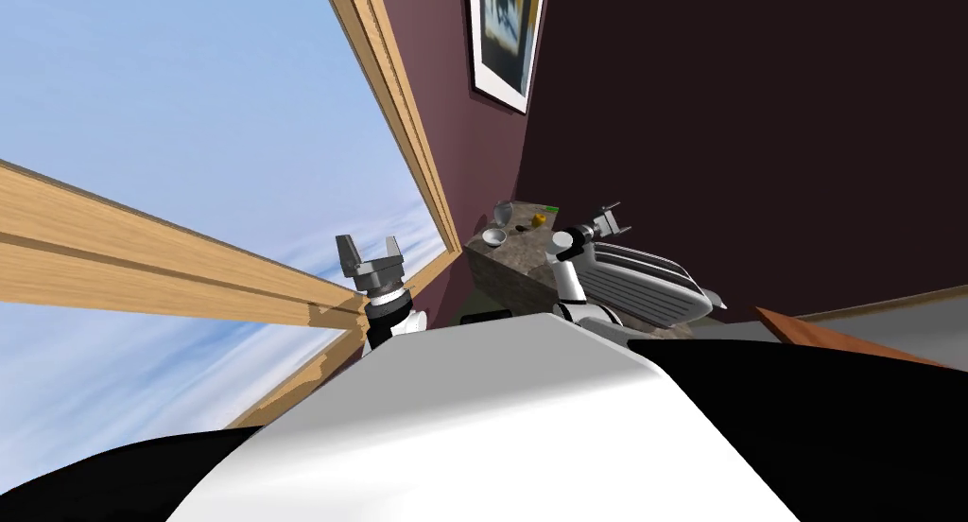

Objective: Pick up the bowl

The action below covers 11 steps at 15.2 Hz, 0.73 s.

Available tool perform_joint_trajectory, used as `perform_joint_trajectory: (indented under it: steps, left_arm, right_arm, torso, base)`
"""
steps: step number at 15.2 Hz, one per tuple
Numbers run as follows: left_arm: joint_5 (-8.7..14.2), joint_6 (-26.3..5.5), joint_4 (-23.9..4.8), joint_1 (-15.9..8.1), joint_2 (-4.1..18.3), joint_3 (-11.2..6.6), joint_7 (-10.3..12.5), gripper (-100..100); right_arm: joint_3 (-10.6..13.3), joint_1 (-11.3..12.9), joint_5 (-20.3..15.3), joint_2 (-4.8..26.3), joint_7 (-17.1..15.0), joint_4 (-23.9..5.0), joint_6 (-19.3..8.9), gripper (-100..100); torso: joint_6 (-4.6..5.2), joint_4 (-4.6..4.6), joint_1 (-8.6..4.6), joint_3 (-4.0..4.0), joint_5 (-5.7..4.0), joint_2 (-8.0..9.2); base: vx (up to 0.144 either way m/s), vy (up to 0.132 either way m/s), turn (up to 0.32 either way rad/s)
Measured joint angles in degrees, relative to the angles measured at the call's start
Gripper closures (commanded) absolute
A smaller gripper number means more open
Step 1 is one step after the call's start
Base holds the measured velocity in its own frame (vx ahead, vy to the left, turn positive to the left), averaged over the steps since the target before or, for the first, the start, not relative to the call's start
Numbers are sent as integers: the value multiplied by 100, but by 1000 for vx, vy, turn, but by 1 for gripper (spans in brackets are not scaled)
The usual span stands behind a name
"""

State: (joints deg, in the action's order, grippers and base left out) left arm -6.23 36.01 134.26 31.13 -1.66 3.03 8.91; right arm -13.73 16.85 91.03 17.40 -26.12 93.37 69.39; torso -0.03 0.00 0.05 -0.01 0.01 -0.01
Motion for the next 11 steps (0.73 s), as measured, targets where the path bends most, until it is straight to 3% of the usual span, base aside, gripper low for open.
perform_joint_trajectory:
  steps: [11]
  left_arm:
    - [0, 0, 0, 0, 0, 0, 0, 0]
  right_arm:
    - [-206, 548, 1400, -13, -247, -636, 415, -100]
  torso:
    - [-1, 0, 4, 0, 1, 0]
  base:
    - [-9, 12, 110]
